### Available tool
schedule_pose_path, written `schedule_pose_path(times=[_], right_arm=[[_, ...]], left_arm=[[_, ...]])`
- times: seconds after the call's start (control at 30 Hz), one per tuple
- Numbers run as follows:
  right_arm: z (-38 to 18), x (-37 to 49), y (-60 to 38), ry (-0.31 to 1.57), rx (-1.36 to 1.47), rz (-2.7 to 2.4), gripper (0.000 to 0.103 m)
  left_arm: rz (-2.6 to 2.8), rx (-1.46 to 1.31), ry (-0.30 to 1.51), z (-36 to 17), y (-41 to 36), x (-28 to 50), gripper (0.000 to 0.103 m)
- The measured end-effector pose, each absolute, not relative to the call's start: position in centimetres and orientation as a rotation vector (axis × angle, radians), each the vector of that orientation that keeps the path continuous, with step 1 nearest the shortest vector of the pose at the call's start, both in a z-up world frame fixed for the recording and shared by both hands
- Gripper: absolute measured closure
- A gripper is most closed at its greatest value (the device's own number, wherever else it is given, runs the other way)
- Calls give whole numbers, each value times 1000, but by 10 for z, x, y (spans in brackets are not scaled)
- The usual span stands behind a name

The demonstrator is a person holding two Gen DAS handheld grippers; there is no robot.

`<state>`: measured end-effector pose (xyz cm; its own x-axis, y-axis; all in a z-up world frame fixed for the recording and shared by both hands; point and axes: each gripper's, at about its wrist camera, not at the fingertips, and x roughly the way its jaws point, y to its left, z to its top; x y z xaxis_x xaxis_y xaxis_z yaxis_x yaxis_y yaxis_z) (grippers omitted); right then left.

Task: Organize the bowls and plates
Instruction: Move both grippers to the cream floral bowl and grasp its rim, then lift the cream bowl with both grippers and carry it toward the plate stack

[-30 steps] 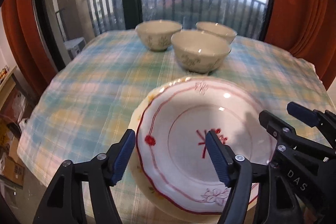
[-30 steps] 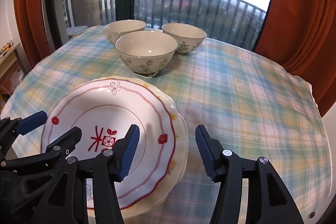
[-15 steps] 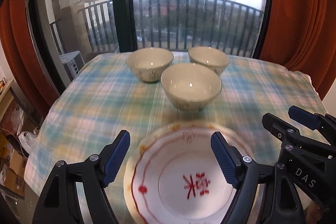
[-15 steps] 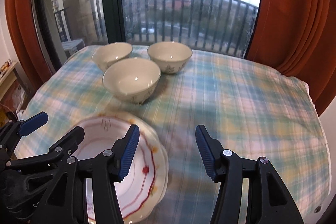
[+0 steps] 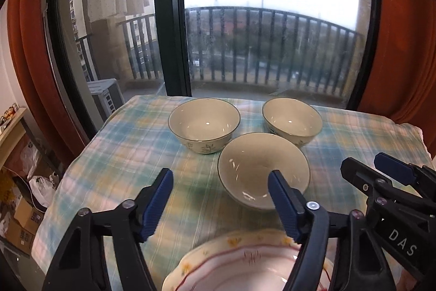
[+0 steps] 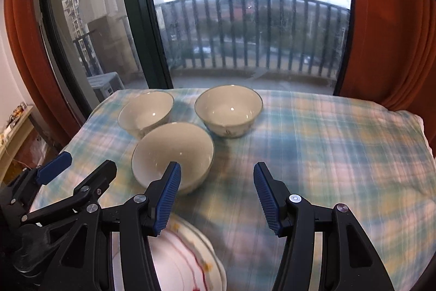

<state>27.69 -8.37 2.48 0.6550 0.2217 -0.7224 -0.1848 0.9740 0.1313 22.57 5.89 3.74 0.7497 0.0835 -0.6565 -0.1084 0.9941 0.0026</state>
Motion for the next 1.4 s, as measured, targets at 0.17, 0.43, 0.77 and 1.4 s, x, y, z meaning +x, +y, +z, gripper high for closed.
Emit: schedule_pose_path(times=[0.17, 0.43, 0.77, 1.4], right_arm=[[10, 300, -77, 842, 48, 240, 44], [-19, 332, -63, 898, 42, 248, 50], [-41, 358, -50, 944, 26, 268, 65], [-49, 362, -46, 973, -25, 272, 87]], left_arm=[[119, -60, 748, 22, 63, 252, 45], [129, -46, 810, -4, 63, 286, 57], [109, -49, 877, -23, 62, 312, 69], [94, -62, 941, -32, 61, 316, 86]])
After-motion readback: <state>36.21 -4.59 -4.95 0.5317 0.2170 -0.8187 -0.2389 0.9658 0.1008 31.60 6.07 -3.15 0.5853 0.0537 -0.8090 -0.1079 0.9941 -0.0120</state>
